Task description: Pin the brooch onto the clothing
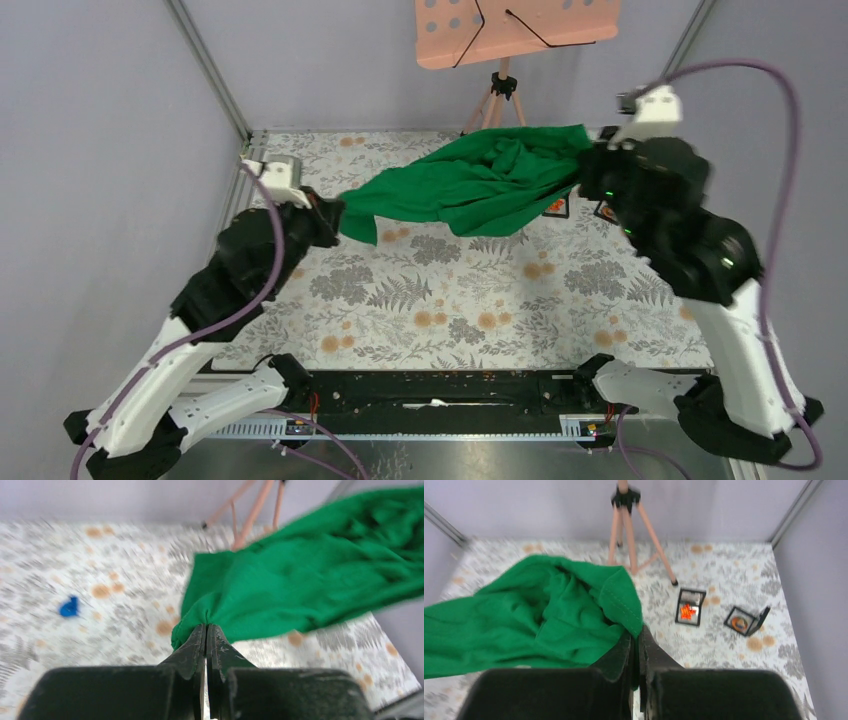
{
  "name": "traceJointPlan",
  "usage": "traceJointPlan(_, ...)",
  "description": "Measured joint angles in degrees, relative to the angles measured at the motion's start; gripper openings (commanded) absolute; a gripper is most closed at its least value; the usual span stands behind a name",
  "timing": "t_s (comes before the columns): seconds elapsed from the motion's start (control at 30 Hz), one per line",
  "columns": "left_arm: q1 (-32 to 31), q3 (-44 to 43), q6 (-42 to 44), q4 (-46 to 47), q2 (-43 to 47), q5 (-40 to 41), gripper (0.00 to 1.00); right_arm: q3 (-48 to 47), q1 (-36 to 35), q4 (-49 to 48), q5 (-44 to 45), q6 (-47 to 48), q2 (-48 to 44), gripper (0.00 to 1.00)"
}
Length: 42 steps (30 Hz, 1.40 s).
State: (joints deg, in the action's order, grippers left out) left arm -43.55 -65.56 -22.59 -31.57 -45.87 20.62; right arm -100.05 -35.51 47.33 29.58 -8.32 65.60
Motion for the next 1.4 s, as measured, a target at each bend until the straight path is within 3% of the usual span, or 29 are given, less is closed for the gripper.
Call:
traceJointPlan(0.2, 0.00, -10.47, 10.12, -3.08, 2.05, 9.05, 0.00, -1.97, 0.00, -3.39, -1.44, 1.84, -11.89, 0.10)
traceJointPlan(0.47, 0.31, -7.89, 15.13, -4.87, 2.71, 14.69, 0.00, 7.37, 0.00, -4.11, 0.15, 1.60, -15.78, 0.13)
traceJointPlan(0.6, 1.33, -4.61, 14.62, -6.36, 2.62, 14.93, 0.00, 15.47, 0.00, -3.10, 1.33, -1.03, -15.34, 0.54)
traceJointPlan(0.8, 2.67, 3.32, 11.52, -6.25, 2.75, 11.37, 0.00, 31.85, 0.00, -2.84, 0.52, -9.03, -16.90, 0.79)
traceJointPlan(1.07, 2.89, 12.52, 11.78, -6.43, 2.25, 0.68, 0.00, 43.95, 0.04, -8.07, -13.84, -15.17, -10.29, 0.77)
traceJointPlan(1.4, 2.95, 16.04, 15.76, -5.79, 4.66, -2.89, 0.00, 43.74, -3.28, -19.04, -26.29, -15.67, 10.91, 0.74)
